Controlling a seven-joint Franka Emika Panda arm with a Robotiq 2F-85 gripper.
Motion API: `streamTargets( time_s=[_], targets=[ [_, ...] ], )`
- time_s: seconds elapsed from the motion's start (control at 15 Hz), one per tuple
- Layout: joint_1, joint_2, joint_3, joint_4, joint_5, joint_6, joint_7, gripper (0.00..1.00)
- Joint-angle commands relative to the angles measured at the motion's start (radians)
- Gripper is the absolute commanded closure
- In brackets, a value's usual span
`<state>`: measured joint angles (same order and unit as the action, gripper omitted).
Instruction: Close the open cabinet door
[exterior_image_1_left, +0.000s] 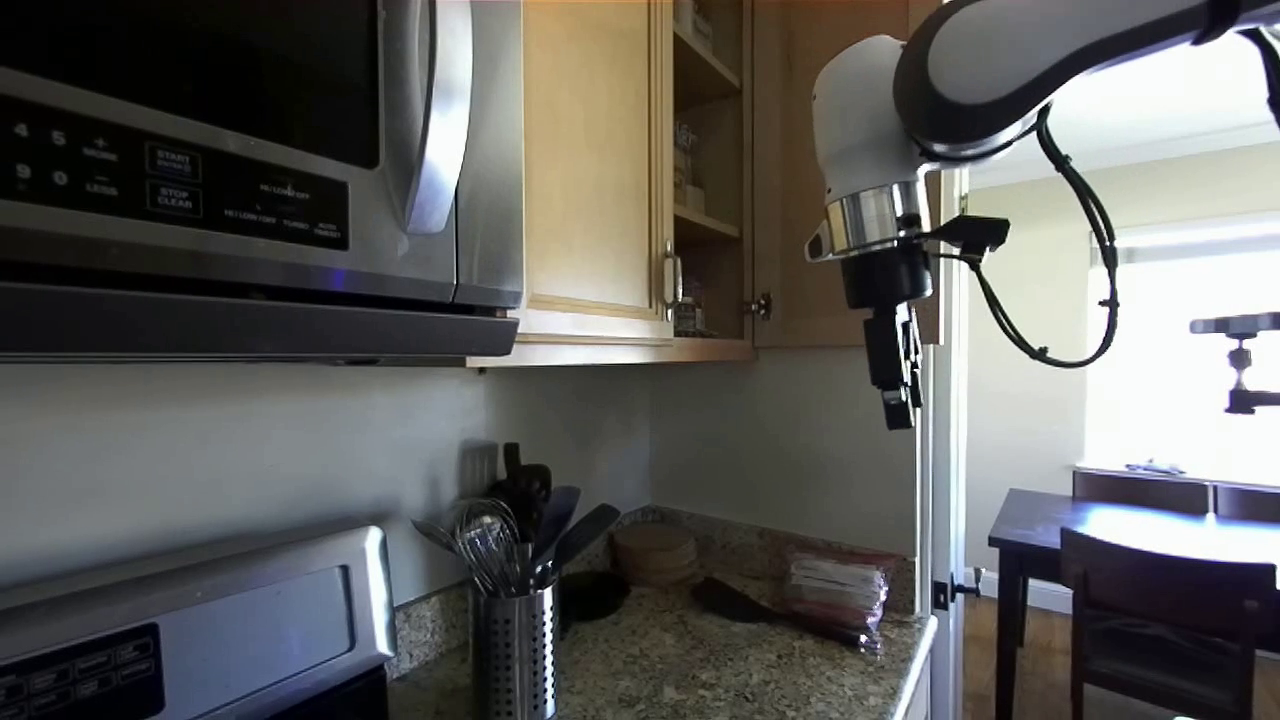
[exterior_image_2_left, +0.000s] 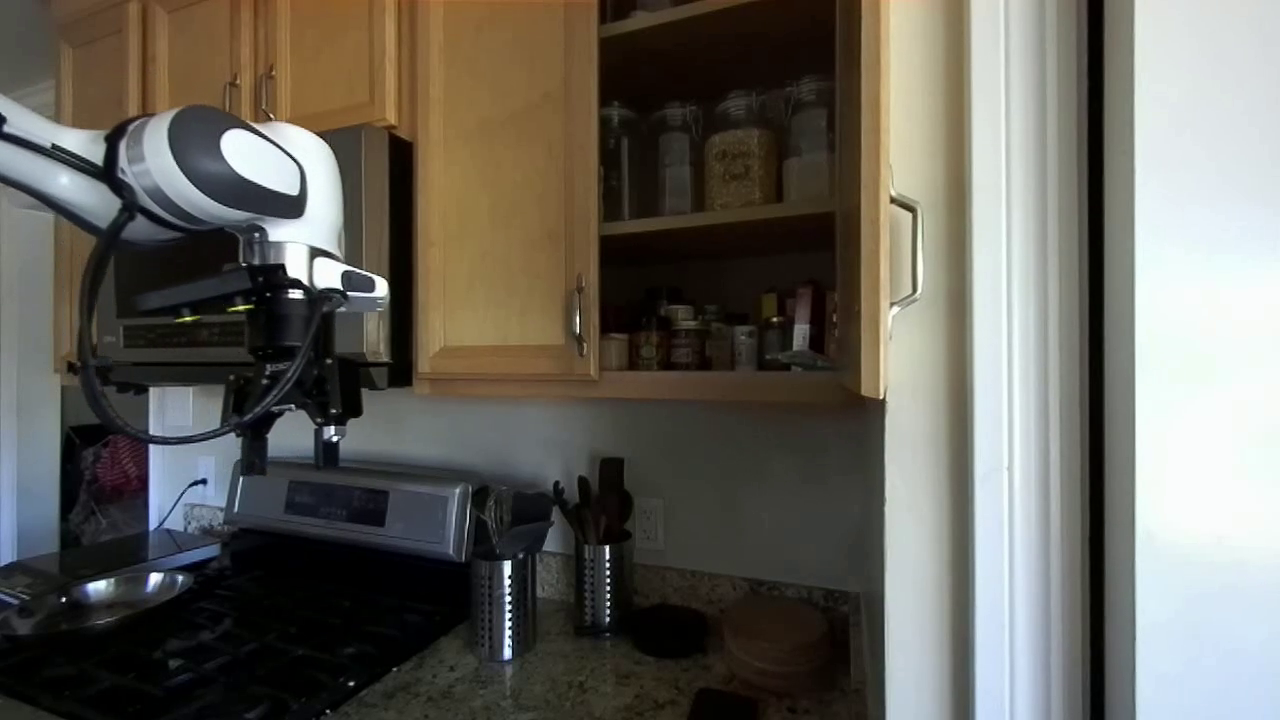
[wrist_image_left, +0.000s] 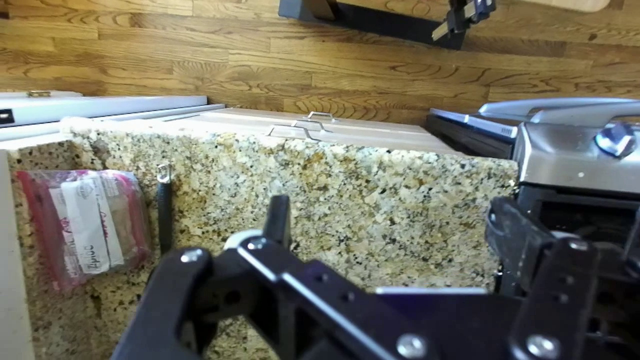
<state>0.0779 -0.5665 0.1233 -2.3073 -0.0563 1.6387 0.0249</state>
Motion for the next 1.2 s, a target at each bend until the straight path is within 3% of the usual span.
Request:
streamTargets(
  time_s=[0.0, 0.33, 1.13],
  targets=[
    [-0.046, -0.041, -0.057, -0.071, -0.093, 0.095, -0.016, 0.0],
    [-0.116, -0.027, -0.092, -0.074, -0.257, 0.08, 0.019, 0.0],
    [-0.105, -0.003, -0.111, -0.055, -0.226, 0.092, -0.011, 0.0]
  ],
)
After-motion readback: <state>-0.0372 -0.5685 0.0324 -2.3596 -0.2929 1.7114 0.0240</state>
